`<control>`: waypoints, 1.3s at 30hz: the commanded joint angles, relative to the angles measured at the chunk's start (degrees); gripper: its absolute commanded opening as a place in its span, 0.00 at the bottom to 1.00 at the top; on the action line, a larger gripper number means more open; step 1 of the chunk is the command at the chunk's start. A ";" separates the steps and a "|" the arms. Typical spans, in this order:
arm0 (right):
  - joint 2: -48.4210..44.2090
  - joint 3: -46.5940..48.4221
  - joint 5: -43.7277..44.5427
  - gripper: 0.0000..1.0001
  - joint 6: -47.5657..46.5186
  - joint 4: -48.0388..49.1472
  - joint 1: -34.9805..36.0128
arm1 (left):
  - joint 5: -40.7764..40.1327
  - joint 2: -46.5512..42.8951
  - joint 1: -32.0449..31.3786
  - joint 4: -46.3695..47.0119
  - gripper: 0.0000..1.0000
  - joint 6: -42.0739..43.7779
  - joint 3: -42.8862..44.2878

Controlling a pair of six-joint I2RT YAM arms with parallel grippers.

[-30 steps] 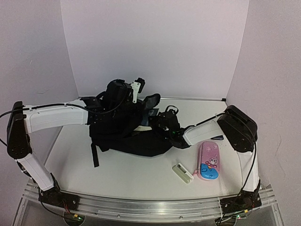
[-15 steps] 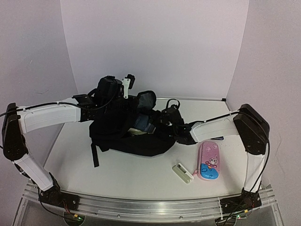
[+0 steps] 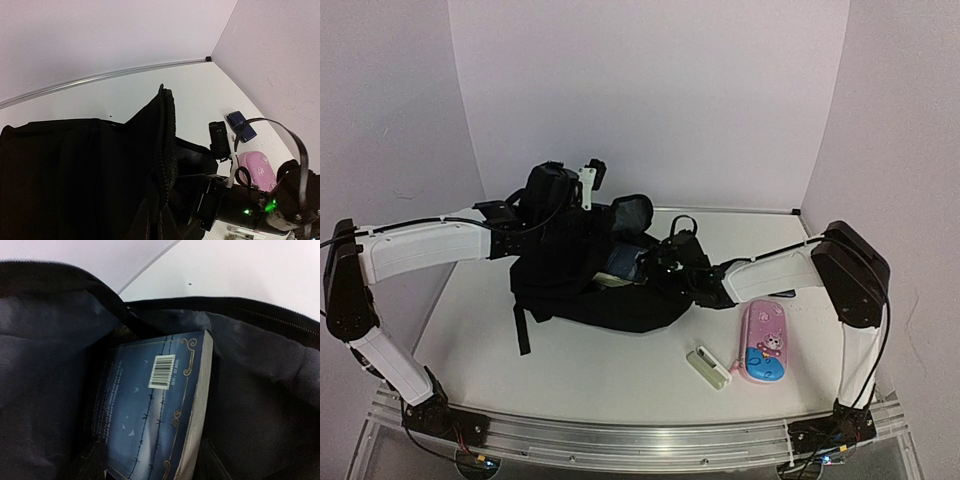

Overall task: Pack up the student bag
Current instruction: Place the book in the student bag.

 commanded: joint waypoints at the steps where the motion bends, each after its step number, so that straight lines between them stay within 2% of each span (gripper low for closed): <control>1: 3.44 3.52 -3.46 0.54 -0.01 -0.70 -0.06 | 1.09 -3.98 0.18 0.19 0.00 -0.83 -0.11; 7: 5.85 6.34 -5.05 0.40 -1.85 -0.11 -0.24 | 1.32 -4.10 0.26 0.07 0.00 -0.81 -0.37; 11: 8.56 9.98 -9.06 0.34 -5.12 4.86 -0.38 | 1.95 -4.03 0.27 -0.19 0.00 -0.84 -0.52; 17: 15.86 18.30 -15.76 0.31 -8.82 10.58 -0.35 | 3.56 -4.26 0.27 0.03 0.00 -1.44 -1.23; 22: 16.10 20.23 -16.35 0.32 -10.56 11.80 -0.36 | 3.75 -5.01 0.37 0.07 0.00 -2.13 -2.27; 26: 9.91 14.83 -13.44 0.41 -13.75 11.03 -0.36 | 5.20 -6.12 2.15 0.48 0.00 -4.07 -3.84; 30: -1.30 7.79 -8.38 0.61 -18.79 4.12 -0.39 | 6.67 -7.59 4.72 0.68 0.00 -5.83 -5.84; 35: -14.95 0.12 0.23 0.84 -22.94 -12.43 -0.58 | 6.33 -9.55 6.69 0.02 0.00 -5.62 -7.60; 39: -24.01 -4.67 3.60 0.94 -22.06 -26.71 -2.84 | 6.02 -10.61 7.55 -0.40 0.00 -5.40 -8.87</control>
